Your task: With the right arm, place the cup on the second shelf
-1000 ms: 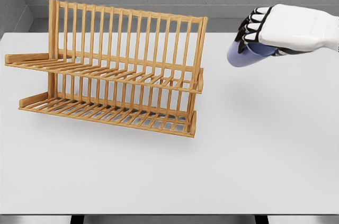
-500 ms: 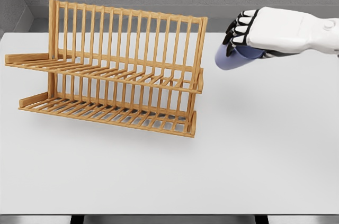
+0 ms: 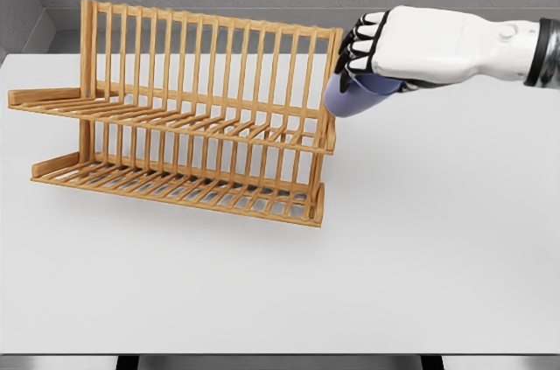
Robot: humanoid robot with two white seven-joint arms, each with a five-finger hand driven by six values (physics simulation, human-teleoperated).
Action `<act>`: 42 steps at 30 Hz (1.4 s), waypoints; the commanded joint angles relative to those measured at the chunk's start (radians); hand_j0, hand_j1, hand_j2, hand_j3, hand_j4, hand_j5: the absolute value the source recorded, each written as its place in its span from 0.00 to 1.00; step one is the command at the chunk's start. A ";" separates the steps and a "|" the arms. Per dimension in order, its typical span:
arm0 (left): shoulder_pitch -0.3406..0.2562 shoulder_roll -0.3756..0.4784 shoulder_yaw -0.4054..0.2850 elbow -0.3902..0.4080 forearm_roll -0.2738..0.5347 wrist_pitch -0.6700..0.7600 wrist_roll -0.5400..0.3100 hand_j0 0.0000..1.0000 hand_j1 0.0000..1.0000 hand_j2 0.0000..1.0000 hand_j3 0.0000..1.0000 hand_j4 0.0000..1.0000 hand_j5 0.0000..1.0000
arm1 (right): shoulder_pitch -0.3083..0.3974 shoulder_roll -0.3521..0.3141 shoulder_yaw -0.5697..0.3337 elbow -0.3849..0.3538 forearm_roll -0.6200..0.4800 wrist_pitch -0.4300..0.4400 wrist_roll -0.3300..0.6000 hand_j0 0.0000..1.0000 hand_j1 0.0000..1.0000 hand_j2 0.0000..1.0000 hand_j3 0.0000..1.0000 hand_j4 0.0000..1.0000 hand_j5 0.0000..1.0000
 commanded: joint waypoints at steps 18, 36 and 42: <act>0.002 0.000 0.000 0.000 0.000 0.000 0.000 1.00 1.00 1.00 1.00 1.00 1.00 | -0.049 0.058 0.121 0.000 -0.004 0.003 -0.001 0.60 0.60 0.60 0.60 0.60 0.60; 0.002 0.000 0.000 0.000 0.000 0.000 0.000 1.00 1.00 1.00 1.00 1.00 1.00 | -0.100 0.099 0.201 0.000 -0.004 0.003 -0.001 1.00 1.00 1.00 1.00 1.00 1.00; 0.002 0.000 0.000 0.000 0.000 0.000 0.000 1.00 1.00 1.00 1.00 1.00 1.00 | -0.106 0.105 0.201 0.000 -0.009 0.003 -0.001 1.00 1.00 1.00 1.00 1.00 1.00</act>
